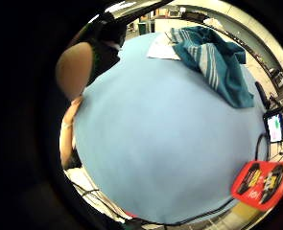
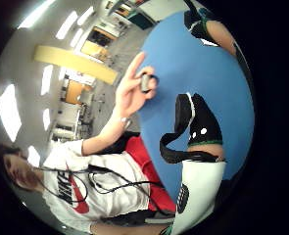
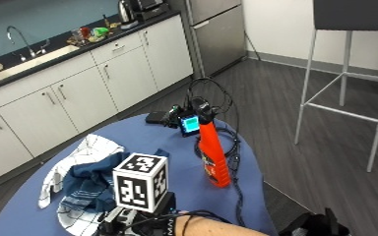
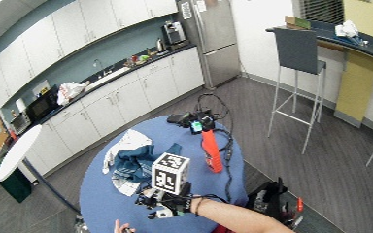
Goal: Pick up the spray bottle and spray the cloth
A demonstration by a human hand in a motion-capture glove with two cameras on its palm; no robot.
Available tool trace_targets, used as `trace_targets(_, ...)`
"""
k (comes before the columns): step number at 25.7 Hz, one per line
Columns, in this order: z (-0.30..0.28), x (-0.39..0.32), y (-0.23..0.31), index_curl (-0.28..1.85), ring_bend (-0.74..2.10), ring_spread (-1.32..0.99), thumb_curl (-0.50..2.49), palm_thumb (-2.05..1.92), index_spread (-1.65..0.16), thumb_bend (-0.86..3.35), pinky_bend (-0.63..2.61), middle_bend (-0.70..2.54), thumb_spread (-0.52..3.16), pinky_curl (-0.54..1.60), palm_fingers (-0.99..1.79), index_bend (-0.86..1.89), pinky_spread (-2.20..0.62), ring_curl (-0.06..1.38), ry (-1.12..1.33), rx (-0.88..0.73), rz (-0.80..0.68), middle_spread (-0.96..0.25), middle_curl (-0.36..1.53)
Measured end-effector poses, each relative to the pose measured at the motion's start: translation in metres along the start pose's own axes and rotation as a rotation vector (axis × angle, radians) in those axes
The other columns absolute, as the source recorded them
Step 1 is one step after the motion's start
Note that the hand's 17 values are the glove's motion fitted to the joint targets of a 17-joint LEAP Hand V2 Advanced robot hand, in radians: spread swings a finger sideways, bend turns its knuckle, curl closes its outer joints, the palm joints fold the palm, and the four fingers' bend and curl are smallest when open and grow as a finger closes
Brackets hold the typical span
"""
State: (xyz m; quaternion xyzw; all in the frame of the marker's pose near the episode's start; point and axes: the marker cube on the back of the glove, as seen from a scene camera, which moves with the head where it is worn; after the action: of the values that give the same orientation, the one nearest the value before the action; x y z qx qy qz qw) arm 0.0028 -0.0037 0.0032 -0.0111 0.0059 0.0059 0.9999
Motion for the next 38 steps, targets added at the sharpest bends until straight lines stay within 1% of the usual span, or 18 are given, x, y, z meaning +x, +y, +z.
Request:
trace_targets(4,0.01,0.007,-0.006,0.17,0.19,0.03,0.15,0.62,-0.24,0.42,0.49,0.19,0.58,0.15,0.6,0.34,0.12,0.09,0.028,-0.045,0.05,-0.01,0.09)
trace_targets(10,0.014,0.01,-0.007,0.25,0.18,0.04,0.2,0.64,-0.3,0.41,0.44,0.2,0.84,0.18,0.55,0.35,0.17,0.13,0.094,-0.084,0.105,-0.02,0.15)
trace_targets(13,0.003,0.01,0.004,0.27,0.17,0.04,0.22,0.63,-0.32,0.39,0.41,0.21,0.92,0.18,0.54,0.35,0.19,0.14,0.082,-0.066,0.128,-0.02,0.18)
trace_targets(16,-0.007,-0.002,0.029,0.28,0.17,0.04,0.22,0.62,-0.33,0.35,0.4,0.21,0.99,0.18,0.54,0.33,0.2,0.14,0.073,-0.019,0.136,-0.03,0.2)
trace_targets(19,-0.025,-0.02,0.068,0.29,0.17,0.05,0.23,0.59,-0.33,0.31,0.47,0.18,1.04,0.21,0.57,0.29,0.19,0.15,0.087,0.113,0.136,-0.02,0.21)
trace_targets(22,-0.05,-0.026,0.113,0.28,0.23,0.03,0.23,0.57,-0.34,0.27,0.56,0.16,1.07,0.23,0.67,0.22,0.14,0.17,0.064,0.294,0.153,-0.03,0.21)
trace_targets(24,-0.07,-0.021,0.144,0.28,0.24,0.03,0.23,0.56,-0.34,0.25,0.57,0.16,1.08,0.24,0.69,0.19,0.12,0.18,0.031,0.431,0.179,-0.03,0.22)
trace_targets(28,-0.111,0.009,0.203,0.27,0.29,0.01,0.23,0.56,-0.33,0.22,0.57,0.2,1.1,0.25,0.79,0.14,0.08,0.22,-0.076,0.724,0.306,-0.03,0.25)
trace_targets(30,-0.123,0.03,0.223,0.27,0.31,0.01,0.24,0.57,-0.33,0.2,0.57,0.21,1.1,0.26,0.82,0.13,0.06,0.24,-0.145,0.839,0.383,-0.03,0.26)
trace_targets(33,-0.129,0.061,0.238,0.27,0.33,0.0,0.24,0.57,-0.33,0.17,0.56,0.22,1.1,0.27,0.83,0.11,0.05,0.26,-0.241,0.926,0.485,-0.04,0.28)
trace_targets(38,-0.12,0.107,0.23,0.24,0.34,0.0,0.25,0.58,-0.32,0.13,0.59,0.24,1.09,0.29,0.78,0.06,0.04,0.29,-0.401,0.924,0.577,-0.04,0.31)
